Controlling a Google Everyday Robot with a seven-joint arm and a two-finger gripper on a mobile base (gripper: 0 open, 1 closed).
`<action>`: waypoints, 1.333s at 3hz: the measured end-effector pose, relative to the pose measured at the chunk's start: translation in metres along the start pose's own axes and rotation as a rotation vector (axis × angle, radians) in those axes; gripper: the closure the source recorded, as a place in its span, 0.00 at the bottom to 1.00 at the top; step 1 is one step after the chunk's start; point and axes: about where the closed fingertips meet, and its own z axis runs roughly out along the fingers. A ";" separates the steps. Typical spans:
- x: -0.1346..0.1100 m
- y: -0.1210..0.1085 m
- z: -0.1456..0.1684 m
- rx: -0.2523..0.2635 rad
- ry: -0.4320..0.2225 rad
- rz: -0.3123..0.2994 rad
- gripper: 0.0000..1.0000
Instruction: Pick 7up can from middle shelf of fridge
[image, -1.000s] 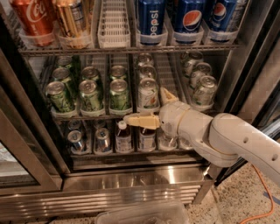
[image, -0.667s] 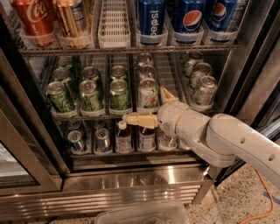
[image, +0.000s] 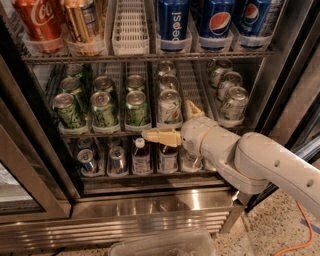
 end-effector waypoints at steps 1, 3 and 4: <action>-0.001 -0.002 0.003 0.022 -0.005 -0.002 0.00; -0.004 -0.006 0.007 0.052 -0.017 -0.006 0.13; -0.004 -0.013 0.002 0.079 -0.015 -0.002 0.09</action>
Offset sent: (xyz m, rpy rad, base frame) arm 0.0124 0.0003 0.0035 0.0055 -0.0276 -0.0574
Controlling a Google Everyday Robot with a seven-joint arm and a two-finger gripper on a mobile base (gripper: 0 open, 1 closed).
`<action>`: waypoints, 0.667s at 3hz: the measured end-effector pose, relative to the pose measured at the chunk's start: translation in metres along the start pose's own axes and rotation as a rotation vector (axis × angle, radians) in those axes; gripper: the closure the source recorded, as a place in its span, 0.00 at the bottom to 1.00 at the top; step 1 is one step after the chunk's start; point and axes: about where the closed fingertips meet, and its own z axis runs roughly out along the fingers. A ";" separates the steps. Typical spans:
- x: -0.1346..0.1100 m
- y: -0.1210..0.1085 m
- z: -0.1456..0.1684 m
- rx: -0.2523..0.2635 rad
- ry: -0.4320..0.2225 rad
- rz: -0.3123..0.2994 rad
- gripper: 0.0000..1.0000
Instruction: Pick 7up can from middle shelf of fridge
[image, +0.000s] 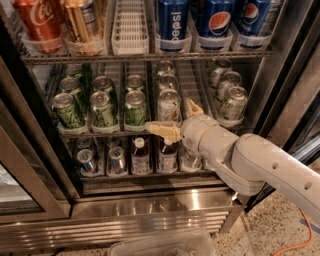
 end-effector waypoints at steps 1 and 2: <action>0.001 -0.008 -0.004 0.032 0.002 0.002 0.10; 0.000 -0.008 0.001 0.047 -0.012 0.015 0.13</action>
Offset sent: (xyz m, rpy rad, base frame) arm 0.0062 -0.0147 0.0010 0.0149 -0.0068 -0.0687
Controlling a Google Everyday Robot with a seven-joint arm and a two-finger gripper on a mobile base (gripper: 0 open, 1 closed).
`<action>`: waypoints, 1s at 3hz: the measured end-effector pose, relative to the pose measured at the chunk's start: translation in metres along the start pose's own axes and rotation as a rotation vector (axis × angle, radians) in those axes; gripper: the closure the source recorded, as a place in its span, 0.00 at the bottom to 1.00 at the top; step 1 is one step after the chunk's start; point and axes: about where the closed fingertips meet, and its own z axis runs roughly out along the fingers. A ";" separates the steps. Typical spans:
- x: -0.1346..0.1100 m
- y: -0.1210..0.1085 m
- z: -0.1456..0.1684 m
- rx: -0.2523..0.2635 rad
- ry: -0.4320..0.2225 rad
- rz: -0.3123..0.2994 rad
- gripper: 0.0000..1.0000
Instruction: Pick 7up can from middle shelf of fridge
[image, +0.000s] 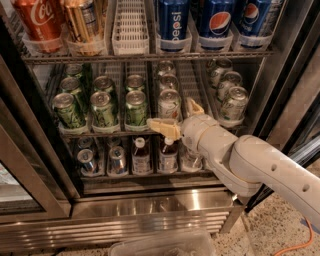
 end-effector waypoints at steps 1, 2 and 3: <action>0.000 0.001 0.002 -0.001 -0.003 0.003 0.13; -0.001 0.002 0.006 -0.006 -0.008 0.005 0.32; -0.001 0.004 0.010 -0.013 -0.008 0.005 0.55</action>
Offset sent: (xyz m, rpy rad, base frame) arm 0.0084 0.0088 -0.0003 0.0163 -0.0061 0.0108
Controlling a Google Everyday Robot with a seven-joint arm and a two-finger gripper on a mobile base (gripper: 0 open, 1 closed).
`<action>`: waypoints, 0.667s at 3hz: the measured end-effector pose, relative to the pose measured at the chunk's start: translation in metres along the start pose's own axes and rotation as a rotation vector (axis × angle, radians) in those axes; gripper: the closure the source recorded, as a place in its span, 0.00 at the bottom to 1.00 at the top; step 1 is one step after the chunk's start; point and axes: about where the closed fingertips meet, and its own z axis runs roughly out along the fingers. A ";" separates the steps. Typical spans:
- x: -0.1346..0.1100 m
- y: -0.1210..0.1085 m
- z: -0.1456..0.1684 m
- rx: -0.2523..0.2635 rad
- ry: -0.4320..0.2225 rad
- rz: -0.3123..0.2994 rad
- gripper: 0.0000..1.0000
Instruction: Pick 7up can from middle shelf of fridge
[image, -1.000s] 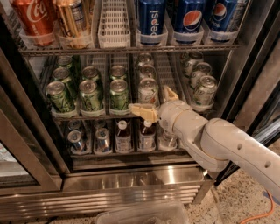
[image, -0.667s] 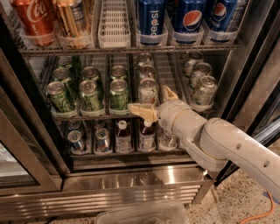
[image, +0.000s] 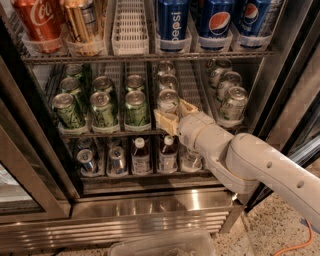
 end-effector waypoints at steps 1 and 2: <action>0.000 0.002 0.002 -0.007 0.001 0.001 0.78; -0.006 0.004 0.004 -0.020 0.009 -0.011 0.99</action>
Offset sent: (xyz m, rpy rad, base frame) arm 0.0006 0.0083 0.0160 -0.0436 0.0072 0.0444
